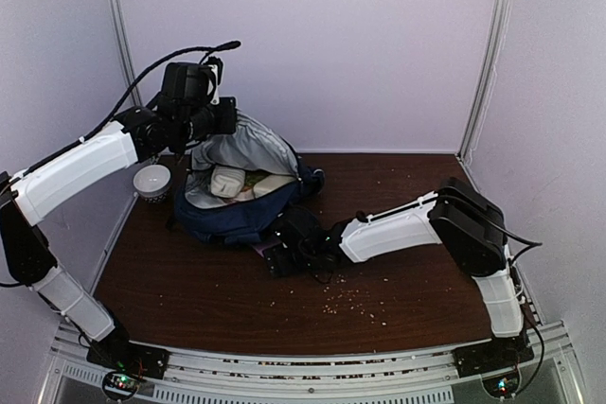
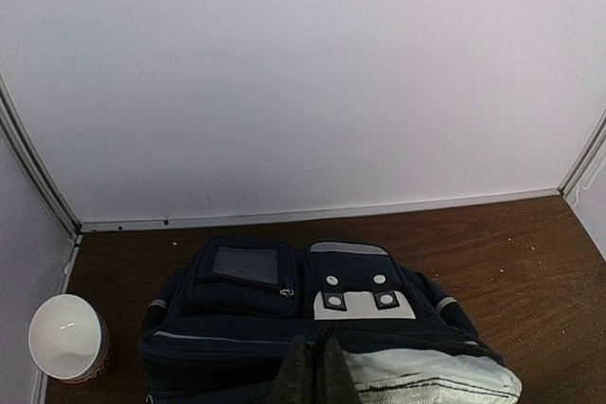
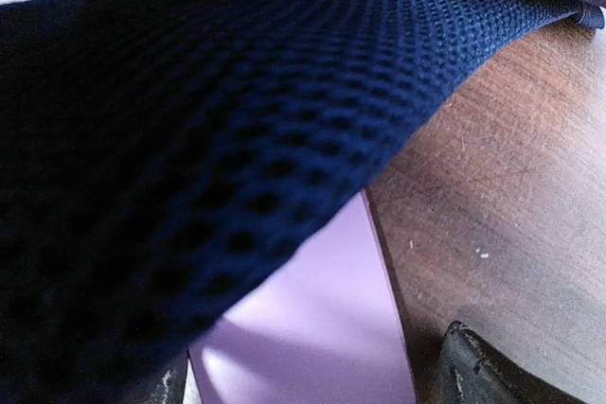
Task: Pack the student bag
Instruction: Move the personal item to the center of the board, then pick up the personal item from the center of the board.
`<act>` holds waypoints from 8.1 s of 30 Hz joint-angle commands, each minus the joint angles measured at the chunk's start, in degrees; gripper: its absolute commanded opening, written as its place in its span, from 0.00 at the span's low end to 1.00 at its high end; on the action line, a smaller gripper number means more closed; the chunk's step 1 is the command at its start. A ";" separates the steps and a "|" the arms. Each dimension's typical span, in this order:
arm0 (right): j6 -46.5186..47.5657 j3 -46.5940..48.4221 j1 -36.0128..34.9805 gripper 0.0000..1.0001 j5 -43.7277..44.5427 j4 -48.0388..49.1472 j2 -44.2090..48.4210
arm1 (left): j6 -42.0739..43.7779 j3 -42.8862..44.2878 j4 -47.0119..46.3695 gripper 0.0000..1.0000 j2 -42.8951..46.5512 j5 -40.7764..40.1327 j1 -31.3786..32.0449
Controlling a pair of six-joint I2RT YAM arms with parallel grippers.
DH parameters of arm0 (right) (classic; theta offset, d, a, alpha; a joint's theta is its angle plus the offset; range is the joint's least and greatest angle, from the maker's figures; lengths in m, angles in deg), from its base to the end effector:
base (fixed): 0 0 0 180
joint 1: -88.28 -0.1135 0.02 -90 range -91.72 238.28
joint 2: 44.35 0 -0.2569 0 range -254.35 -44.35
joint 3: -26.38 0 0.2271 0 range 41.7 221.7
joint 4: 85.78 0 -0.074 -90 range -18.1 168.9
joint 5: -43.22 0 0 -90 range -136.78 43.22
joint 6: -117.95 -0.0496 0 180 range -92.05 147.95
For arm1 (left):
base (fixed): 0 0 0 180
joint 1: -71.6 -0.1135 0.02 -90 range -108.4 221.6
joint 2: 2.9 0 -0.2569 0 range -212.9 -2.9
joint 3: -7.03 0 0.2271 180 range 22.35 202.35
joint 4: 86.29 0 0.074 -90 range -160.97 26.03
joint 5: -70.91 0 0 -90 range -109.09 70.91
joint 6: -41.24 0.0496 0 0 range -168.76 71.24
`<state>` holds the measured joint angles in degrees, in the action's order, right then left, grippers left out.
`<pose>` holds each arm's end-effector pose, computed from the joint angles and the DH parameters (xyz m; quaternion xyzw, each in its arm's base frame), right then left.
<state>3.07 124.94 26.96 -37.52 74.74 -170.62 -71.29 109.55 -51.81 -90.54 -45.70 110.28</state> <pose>0.2261 0.3967 0.1248 -0.2622 0.8907 0.1937 0.3170 0.2796 -0.1954 0.3888 -0.0196 0.8060 -0.1237 0.5786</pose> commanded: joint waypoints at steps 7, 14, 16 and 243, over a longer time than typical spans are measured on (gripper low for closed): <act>1.91 0.52 -2.63 0.85 0.68 -12.01 -2.32 | -1.97 0.08 -9.93 0.00 5.20 0.20 -0.62; 0.94 -1.89 -2.62 0.72 0.61 -12.07 -0.73 | -2.55 -1.20 -9.67 0.00 6.47 0.16 -0.71; 0.60 -3.62 -2.66 0.70 0.31 -11.65 0.76 | -2.69 -1.77 -9.67 0.00 6.91 0.16 -0.66; -40.80 -54.39 13.80 0.91 -62.10 38.79 62.48 | 102.72 -48.98 -52.56 0.00 20.67 2.00 57.88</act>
<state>-33.30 71.83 42.39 -93.32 104.73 -106.34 17.98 61.88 -86.41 -69.07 -37.68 167.63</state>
